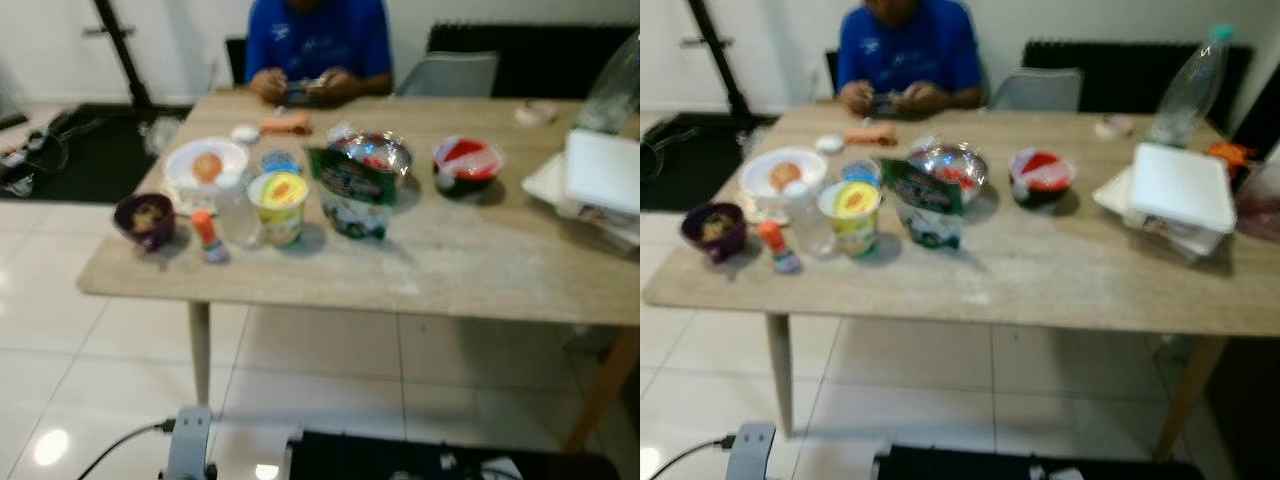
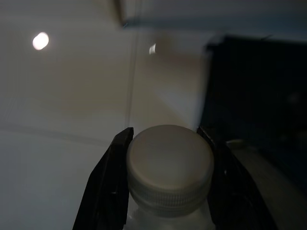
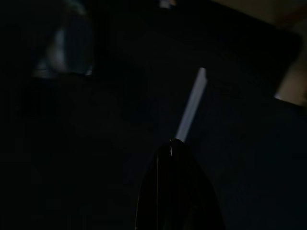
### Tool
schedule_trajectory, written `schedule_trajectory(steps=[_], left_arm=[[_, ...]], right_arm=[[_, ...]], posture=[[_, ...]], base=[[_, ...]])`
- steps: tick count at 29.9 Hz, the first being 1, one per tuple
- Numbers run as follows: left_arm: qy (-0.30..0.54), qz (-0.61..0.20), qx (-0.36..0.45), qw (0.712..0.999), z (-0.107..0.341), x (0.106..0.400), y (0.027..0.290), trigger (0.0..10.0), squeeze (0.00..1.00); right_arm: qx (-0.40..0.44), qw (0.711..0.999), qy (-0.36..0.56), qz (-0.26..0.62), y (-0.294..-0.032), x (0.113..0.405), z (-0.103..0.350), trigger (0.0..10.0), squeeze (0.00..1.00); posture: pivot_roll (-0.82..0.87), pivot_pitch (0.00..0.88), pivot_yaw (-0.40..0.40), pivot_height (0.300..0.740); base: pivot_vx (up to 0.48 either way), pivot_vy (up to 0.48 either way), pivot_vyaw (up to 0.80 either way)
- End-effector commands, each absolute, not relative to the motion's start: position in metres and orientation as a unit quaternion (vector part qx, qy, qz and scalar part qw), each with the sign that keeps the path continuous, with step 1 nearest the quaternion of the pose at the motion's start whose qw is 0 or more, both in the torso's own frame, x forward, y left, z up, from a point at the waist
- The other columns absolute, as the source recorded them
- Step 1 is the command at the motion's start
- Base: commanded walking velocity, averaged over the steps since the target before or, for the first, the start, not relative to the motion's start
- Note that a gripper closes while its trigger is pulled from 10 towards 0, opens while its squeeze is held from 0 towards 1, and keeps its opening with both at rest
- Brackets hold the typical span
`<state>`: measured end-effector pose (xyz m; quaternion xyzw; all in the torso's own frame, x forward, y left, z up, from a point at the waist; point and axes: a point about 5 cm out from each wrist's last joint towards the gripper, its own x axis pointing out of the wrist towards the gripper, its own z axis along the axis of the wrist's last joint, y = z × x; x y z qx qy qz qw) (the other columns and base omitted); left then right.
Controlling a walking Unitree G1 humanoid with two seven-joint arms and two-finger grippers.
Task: Restocking fridge
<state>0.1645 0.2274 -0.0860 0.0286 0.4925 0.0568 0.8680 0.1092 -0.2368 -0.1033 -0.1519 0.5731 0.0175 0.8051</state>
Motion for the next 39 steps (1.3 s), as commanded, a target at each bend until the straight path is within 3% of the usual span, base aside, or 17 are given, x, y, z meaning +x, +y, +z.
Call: schedule_trajectory(steps=[1,7,39], left_arm=[[0.504,0.053,0.033,0.862,-0.09,0.156,0.227,10.0,0.0],[0.53,0.026,0.053,0.846,-0.097,0.138,0.222,10.0,0.0],[0.521,-0.018,0.06,0.851,-0.096,0.148,0.21,10.0,0.0]], right_arm=[[-0.155,0.801,0.577,0.021,-0.235,0.108,-0.104,10.0,0.0],[-0.154,0.794,0.588,0.017,-0.233,0.103,-0.106,10.0,0.0],[-0.165,0.797,0.58,0.029,-0.234,0.109,-0.104,10.0,0.0]], posture=[[-0.02,0.083,0.02,0.74],[-0.04,0.092,0.037,0.74],[-0.04,0.043,0.025,0.74]], base=[[0.0,0.0,-0.77],[0.0,0.0,-0.77],[0.0,0.0,-0.77]])
